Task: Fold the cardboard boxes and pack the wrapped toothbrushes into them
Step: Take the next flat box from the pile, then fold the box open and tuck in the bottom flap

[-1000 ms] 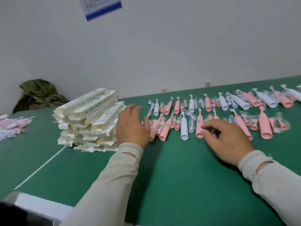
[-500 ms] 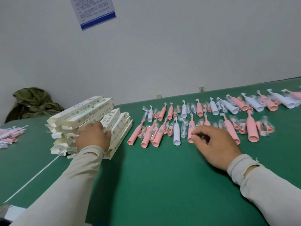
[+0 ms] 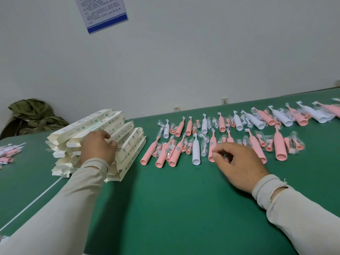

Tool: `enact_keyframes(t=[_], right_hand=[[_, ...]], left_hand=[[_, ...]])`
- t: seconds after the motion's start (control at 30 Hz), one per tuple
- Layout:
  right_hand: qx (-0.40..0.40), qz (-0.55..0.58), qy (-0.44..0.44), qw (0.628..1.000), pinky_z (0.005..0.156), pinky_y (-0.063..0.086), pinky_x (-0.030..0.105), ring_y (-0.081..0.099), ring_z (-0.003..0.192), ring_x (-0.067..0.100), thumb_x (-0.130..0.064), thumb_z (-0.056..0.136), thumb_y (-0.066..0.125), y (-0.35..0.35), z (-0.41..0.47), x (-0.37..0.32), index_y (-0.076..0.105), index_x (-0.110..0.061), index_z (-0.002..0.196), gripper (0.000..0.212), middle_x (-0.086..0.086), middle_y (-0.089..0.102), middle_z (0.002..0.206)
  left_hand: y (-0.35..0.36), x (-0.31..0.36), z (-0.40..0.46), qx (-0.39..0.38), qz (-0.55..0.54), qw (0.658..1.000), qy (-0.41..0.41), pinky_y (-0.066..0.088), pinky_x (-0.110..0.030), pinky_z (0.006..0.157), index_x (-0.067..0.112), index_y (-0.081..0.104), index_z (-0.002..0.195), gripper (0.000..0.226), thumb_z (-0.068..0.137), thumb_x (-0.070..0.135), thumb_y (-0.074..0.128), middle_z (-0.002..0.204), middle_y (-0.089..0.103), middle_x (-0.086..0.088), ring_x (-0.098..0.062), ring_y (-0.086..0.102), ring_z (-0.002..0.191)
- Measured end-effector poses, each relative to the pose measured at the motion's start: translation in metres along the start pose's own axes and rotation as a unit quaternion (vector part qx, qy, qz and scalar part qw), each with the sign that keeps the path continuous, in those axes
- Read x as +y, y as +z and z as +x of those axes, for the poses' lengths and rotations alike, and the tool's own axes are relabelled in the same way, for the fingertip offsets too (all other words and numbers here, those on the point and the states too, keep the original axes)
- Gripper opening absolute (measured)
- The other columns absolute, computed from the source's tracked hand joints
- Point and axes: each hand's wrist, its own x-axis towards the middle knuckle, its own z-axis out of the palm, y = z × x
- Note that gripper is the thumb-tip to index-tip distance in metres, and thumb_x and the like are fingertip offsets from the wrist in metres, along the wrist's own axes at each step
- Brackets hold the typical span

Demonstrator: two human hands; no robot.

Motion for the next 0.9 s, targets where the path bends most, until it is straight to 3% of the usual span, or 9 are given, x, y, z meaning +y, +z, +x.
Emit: enact_keyframes(t=[0.23,0.33,0.4,0.57,0.63,0.7,0.77,0.83,0.9], right_hand=[[0.007,-0.002,0.0,1.0,0.07,0.049,0.027,0.055,0.07,0.001,-0.032,0.092,0.062,0.0,0.0,-0.002,0.069,-0.032,0.085,0.01,-0.021,0.058,0.067],[0.037,0.039,0.009,0.999,0.062,0.044,0.015,0.057,0.068,0.0,-0.033,0.089,0.062,0.001,0.001,-0.003,0.068,-0.034,0.084,0.009,-0.032,0.061,0.074],[0.063,0.148,0.046,0.986,0.06,0.045,0.009,0.062,0.068,-0.002,-0.033,0.09,0.063,0.002,0.004,-0.006,0.069,-0.032,0.086,0.006,-0.026,0.068,0.08],[-0.025,0.523,0.177,0.833,0.083,0.06,0.041,0.074,0.097,0.025,-0.045,0.095,0.059,0.0,0.005,-0.018,0.069,-0.022,0.111,0.03,0.01,0.075,0.109],[-0.02,0.576,0.167,0.8,0.079,0.061,0.039,0.073,0.099,0.027,-0.036,0.1,0.056,-0.001,0.003,-0.02,0.075,-0.028,0.104,0.021,0.011,0.074,0.112],[0.029,0.572,0.187,0.798,0.067,0.06,0.033,0.074,0.094,0.022,-0.022,0.101,0.054,-0.003,0.005,-0.017,0.073,-0.023,0.11,0.021,0.007,0.076,0.109],[0.045,0.565,0.216,0.795,0.078,0.059,0.04,0.073,0.096,0.024,-0.016,0.1,0.052,-0.008,0.009,-0.012,0.069,-0.014,0.117,0.024,0.007,0.076,0.108],[-0.003,0.591,0.224,0.775,0.085,0.058,0.046,0.073,0.098,0.029,-0.015,0.101,0.05,-0.015,0.01,-0.01,0.069,-0.008,0.117,0.026,0.013,0.075,0.108],[-0.089,0.609,0.23,0.754,0.071,0.061,0.04,0.075,0.088,0.027,-0.023,0.099,0.052,-0.017,0.004,-0.016,0.076,-0.01,0.108,0.029,0.014,0.075,0.106]], left_hand=[[-0.008,0.015,-0.004,0.061,-0.158,0.986,0.01,0.046,-0.035,0.08,0.014,0.069,0.104,0.021,0.086,0.025,0.065,0.105,0.068,-0.007,-0.023,0.059,0.089],[-0.012,0.047,-0.028,0.08,-0.24,0.964,0.076,0.044,-0.027,0.083,0.021,0.067,0.096,0.012,0.085,0.027,0.07,0.1,0.066,0.002,-0.013,0.058,0.093],[-0.008,0.08,-0.056,0.08,-0.305,0.936,0.154,0.047,-0.023,0.084,0.024,0.065,0.093,0.013,0.084,0.022,0.074,0.097,0.064,0.005,-0.006,0.056,0.091],[0.023,0.144,-0.126,0.005,-0.364,0.859,0.361,0.041,-0.018,0.098,0.011,0.067,0.097,0.02,0.081,0.009,0.077,0.111,0.061,0.0,-0.008,0.054,0.108],[0.037,0.155,-0.144,-0.059,-0.37,0.841,0.39,0.037,-0.026,0.108,0.01,0.065,0.107,0.028,0.082,0.011,0.077,0.128,0.058,-0.004,-0.012,0.05,0.124],[0.047,0.158,-0.155,-0.117,-0.387,0.821,0.404,0.032,-0.02,0.111,0.018,0.061,0.12,0.042,0.082,0.02,0.078,0.142,0.051,0.0,-0.006,0.041,0.135],[0.05,0.163,-0.157,-0.155,-0.476,0.805,0.318,0.041,-0.021,0.106,0.028,0.056,0.126,0.048,0.082,0.037,0.074,0.143,0.051,0.007,-0.002,0.043,0.136],[0.049,0.169,-0.15,-0.18,-0.604,0.768,0.114,0.05,-0.035,0.1,0.026,0.058,0.126,0.049,0.082,0.047,0.067,0.133,0.061,0.006,-0.012,0.056,0.126],[0.055,0.173,-0.143,-0.304,-0.671,0.675,-0.038,0.05,-0.046,0.101,0.015,0.059,0.13,0.058,0.087,0.054,0.061,0.126,0.066,-0.003,-0.025,0.061,0.122]])
